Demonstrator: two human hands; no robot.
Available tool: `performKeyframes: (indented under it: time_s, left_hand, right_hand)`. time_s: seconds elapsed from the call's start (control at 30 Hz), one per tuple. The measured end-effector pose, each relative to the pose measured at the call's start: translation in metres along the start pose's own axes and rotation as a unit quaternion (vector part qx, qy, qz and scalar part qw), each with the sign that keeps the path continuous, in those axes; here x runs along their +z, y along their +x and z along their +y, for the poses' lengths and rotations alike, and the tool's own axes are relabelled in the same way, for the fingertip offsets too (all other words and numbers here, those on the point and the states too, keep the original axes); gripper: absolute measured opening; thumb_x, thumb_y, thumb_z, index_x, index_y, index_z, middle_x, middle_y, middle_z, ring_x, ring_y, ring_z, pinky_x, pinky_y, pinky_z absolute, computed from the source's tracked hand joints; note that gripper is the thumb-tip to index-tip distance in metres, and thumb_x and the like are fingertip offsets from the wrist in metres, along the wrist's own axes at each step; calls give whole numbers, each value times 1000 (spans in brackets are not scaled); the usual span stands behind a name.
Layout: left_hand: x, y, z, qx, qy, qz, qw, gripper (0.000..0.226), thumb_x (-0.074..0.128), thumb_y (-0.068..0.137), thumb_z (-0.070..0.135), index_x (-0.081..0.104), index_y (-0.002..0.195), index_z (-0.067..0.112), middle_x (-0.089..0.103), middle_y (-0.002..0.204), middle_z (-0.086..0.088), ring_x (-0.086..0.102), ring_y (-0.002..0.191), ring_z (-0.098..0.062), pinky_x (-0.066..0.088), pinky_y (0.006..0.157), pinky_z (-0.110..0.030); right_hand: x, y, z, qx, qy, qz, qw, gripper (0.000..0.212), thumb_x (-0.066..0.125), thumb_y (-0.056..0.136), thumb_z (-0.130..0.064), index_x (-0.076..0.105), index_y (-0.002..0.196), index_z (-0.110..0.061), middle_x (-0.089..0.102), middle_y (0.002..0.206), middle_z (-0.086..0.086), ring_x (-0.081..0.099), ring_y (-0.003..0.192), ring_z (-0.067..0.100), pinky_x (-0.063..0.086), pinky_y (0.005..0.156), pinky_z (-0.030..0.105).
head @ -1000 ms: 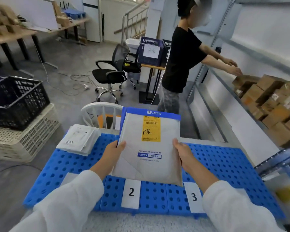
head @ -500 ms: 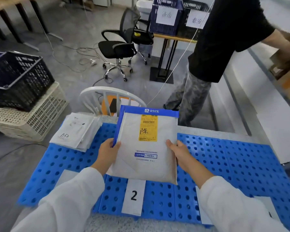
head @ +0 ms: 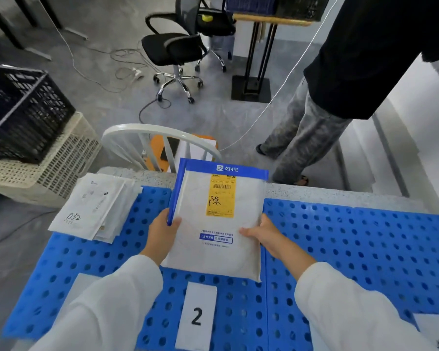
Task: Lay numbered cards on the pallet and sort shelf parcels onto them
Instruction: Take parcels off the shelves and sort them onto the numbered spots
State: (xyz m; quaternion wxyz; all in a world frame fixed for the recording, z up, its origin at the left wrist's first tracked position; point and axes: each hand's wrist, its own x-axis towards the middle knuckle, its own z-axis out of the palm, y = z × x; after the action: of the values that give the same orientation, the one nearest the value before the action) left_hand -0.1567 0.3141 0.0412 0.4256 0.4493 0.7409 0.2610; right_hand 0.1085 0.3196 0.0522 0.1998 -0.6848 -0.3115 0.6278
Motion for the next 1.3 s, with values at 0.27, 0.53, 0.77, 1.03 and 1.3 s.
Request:
performKeyframes:
  time_s: [0.27,0.53,0.77,1.03,1.3]
  left_hand:
    - [5,8,-13,24,113,9,993,21,53,96,17,56,117,15,60,96,3,53,84,-13,38,66,-19]
    - [-18,4,3,72,298,-28,951,18,46,92,-3,57,106,2,58,102,-11,54,85,-22,43,69,-24]
    - [4,-53,104,272,307,-61,910,39,46,96,11,47,135,9,48,138,-11,48,124,-28,43,102,-39]
    - [49,-159,217,444,320,-52,835,32,47,95,15,51,126,9,55,128,-10,53,115,-27,45,94,-37]
    - [90,-269,329,657,287,-77,693,42,50,94,18,48,135,10,53,133,-5,50,121,-20,39,103,-30]
  right_hand:
    - [15,5,13,-29,-41,45,998,80,73,82,-11,22,143,-17,43,140,5,46,124,24,42,102,41]
    - [-3,-29,20,-94,-115,83,985,49,58,93,-14,40,138,-9,40,144,7,44,127,20,39,105,33]
    - [-42,-111,-1,-163,-191,146,957,49,51,99,-27,37,143,-13,34,150,3,37,137,19,35,110,33]
    - [-97,-253,-24,-283,-352,286,845,47,50,99,-31,40,141,-14,39,143,0,49,119,22,41,99,34]
    - [-188,-375,-12,-248,-367,440,781,54,50,96,-37,37,143,-13,41,143,5,45,127,26,40,104,39]
